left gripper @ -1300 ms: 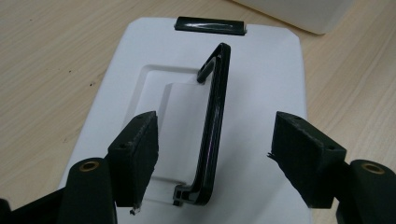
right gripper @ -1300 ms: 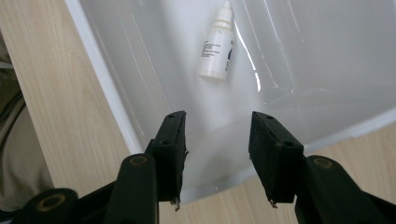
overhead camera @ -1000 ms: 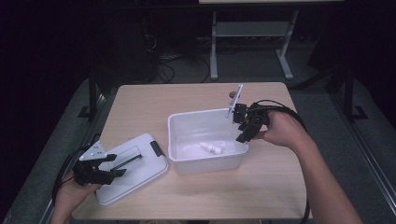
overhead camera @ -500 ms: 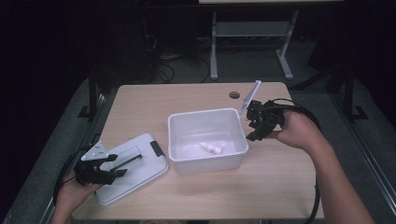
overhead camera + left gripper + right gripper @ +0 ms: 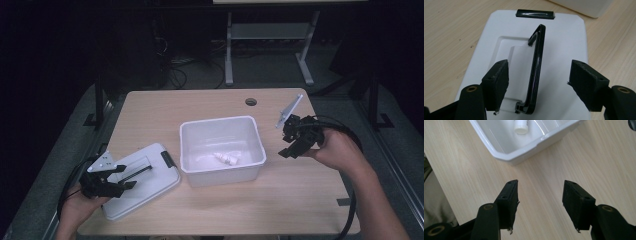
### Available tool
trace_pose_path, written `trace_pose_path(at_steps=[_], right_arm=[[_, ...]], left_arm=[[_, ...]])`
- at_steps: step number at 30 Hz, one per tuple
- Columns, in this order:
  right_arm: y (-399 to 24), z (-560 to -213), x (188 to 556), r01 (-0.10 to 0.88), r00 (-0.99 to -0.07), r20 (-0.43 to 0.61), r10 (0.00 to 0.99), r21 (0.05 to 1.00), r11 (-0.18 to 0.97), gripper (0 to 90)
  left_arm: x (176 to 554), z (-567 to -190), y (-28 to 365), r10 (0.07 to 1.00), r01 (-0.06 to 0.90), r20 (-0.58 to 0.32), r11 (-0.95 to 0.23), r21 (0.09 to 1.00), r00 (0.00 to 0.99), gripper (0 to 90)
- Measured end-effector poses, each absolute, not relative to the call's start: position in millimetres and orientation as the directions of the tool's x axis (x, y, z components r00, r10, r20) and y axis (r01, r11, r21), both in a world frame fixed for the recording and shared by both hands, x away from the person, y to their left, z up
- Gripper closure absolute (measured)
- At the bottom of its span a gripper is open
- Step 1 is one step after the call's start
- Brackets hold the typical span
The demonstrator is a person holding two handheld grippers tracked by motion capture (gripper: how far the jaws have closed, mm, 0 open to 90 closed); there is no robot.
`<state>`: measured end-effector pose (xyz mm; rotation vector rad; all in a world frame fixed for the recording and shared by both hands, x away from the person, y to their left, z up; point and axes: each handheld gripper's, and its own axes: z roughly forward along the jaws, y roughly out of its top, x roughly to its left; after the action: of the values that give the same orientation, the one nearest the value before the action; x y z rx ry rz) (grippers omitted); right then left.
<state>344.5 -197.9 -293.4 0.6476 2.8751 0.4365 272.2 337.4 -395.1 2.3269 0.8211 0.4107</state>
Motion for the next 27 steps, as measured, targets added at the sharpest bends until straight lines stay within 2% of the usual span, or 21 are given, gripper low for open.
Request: trace_pose_path(at_steps=[13,27], right_arm=[[-221,-321,338,0.442,-0.871,-0.069,0.487,0.324,0.837,41.4],[-227,-348,331,0.465,-0.863,-0.042,0.504,0.329,0.822,38.9]], left_arm=[[272,-395,337,0.648,0.448,0.086,-0.61,0.654,0.757,31.1],[271,-394,338,0.649,0.449,0.083,-0.608,0.655,0.756,30.8]])
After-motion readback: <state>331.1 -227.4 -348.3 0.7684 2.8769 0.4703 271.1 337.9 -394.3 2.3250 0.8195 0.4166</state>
